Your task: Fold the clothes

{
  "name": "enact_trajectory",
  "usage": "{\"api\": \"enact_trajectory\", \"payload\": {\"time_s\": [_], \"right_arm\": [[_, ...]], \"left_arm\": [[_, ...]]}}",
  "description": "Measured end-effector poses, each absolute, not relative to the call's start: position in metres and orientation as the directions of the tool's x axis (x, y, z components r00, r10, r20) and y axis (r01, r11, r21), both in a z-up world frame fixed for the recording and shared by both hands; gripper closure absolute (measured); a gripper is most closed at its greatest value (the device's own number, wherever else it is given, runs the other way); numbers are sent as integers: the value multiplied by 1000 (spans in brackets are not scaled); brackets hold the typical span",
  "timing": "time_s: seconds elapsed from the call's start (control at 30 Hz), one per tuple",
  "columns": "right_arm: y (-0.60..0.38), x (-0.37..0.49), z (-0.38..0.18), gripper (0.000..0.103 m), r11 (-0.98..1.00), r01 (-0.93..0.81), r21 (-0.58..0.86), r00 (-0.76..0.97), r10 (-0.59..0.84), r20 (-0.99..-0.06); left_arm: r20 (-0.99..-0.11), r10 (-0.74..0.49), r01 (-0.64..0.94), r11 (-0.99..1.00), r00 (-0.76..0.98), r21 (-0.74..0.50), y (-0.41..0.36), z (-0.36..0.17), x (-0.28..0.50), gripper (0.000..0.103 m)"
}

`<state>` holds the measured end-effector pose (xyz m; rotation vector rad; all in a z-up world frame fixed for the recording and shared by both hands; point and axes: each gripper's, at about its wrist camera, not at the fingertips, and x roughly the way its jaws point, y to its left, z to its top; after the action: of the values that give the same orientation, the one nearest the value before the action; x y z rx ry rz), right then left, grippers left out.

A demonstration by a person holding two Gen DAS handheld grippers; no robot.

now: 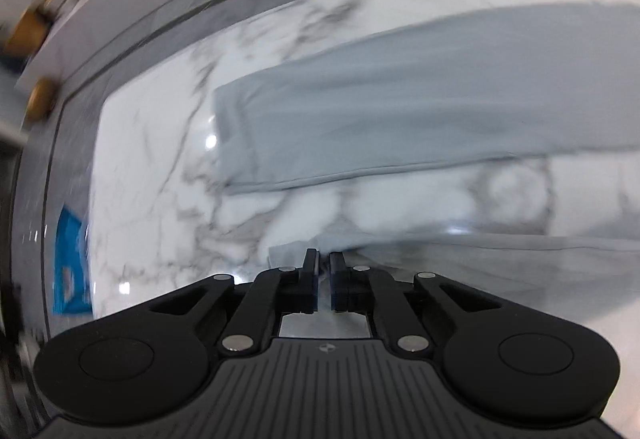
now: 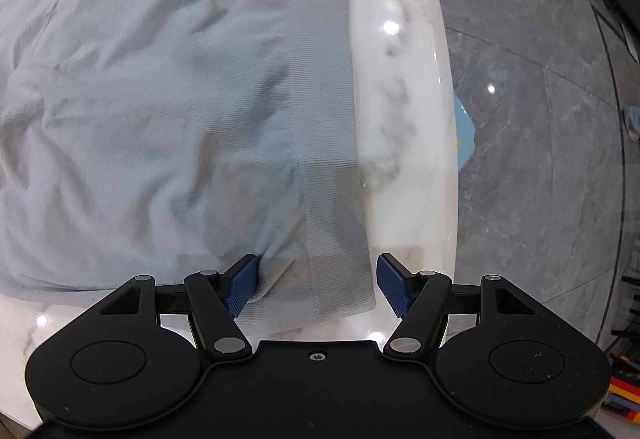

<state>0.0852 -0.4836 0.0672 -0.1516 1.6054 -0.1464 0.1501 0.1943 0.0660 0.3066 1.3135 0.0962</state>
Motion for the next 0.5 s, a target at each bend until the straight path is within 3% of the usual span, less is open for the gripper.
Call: {"api": "enact_trajectory", "payload": {"time_s": [0.2,0.37,0.5], "right_arm": [[-485,83,74,39,983,-4,-183,-44,-183,-982],[-470,82,73,39,983,2,-182,-41,-181,-983],[-465,76,80,39,980,-2,-197,-22,-197,-980]], "left_arm": [[-922,287,-18,956,261,293,209,59,158,98],[-910,330,-70,944,251,323,208,66,157,81],[-909,333,-61,943,250,328,201,80,145,73]]}}
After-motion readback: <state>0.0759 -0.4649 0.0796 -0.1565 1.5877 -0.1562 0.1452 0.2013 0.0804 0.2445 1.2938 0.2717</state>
